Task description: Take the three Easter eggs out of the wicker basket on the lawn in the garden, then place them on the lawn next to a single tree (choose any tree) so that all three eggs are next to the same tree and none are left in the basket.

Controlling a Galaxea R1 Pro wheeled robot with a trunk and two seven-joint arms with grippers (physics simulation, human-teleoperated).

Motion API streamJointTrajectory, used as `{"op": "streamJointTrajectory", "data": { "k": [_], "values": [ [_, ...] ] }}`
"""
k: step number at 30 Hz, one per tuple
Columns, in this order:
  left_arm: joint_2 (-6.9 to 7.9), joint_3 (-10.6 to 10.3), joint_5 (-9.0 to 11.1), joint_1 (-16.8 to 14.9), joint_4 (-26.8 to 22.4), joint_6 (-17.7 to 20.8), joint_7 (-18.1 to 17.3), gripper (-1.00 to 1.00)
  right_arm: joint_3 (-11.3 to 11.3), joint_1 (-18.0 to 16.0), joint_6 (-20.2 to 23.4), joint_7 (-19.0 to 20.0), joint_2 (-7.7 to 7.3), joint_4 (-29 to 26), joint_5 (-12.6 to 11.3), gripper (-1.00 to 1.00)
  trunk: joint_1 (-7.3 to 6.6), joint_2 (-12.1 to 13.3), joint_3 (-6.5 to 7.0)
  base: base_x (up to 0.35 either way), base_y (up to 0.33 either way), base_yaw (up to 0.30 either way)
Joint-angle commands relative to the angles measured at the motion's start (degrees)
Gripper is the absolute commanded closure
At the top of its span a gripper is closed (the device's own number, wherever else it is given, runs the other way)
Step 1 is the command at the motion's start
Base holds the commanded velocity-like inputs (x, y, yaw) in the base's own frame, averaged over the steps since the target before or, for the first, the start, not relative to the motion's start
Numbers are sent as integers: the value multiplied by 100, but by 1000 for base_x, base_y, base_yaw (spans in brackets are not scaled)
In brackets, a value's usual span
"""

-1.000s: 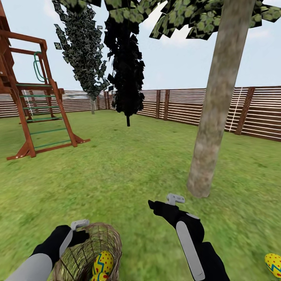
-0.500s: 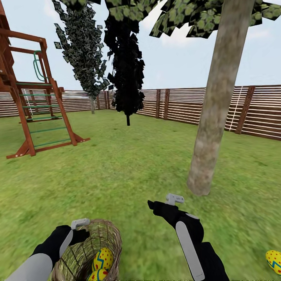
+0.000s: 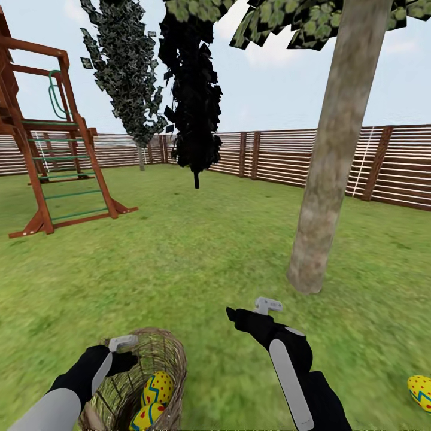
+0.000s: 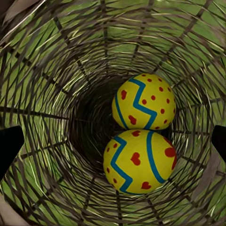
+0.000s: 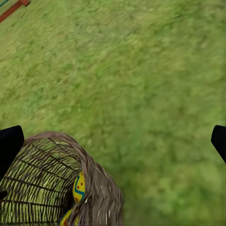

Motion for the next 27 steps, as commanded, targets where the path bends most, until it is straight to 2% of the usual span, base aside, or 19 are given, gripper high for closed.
{"op": "streamJointTrajectory", "data": {
  "k": [1, 27],
  "values": [
    [-3, 30, -10, -3, -9, 32, -21, -100, 6, -4, 14, -57, 0, -6, -61, -100, 22, -45, -34, 0, 0, 0],
    [-9, 37, 7, -3, -9, -170, -29, -100, 29, -4, -21, -54, 0, 35, -61, -100, 593, -1087, -746, 0, 0, 0]
  ]
}}
